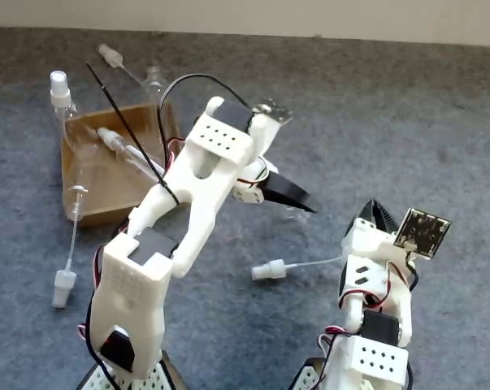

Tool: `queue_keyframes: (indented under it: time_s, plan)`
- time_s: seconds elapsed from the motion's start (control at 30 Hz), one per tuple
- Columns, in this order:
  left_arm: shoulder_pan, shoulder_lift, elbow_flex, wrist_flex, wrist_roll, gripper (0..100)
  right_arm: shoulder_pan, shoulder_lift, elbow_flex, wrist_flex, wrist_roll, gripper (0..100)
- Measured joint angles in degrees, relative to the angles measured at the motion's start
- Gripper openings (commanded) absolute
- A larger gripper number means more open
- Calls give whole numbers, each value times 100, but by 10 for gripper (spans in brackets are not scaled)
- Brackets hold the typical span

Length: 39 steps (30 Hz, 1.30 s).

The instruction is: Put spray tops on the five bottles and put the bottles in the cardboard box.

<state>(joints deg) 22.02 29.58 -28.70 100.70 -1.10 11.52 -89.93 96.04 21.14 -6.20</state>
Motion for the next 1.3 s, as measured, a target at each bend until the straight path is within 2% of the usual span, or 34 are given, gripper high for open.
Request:
queue_keyframes:
  time_s: [0.4, 0.63, 1.03, 1.3]
  plan:
    - [0, 0, 0, 0, -18, 935, 0, 0, 0, 0, 0, 16]
    - [26, 0, 0, 0, -1108, 933, 0, 0, 0, 0, 0, 16]
    - [114, 0, 255, 18, -1556, 934, 0, 0, 0, 0, 0, 16]
    - [607, 0, 422, 18, -1925, 933, 0, -9, 0, -237, 0, 16]
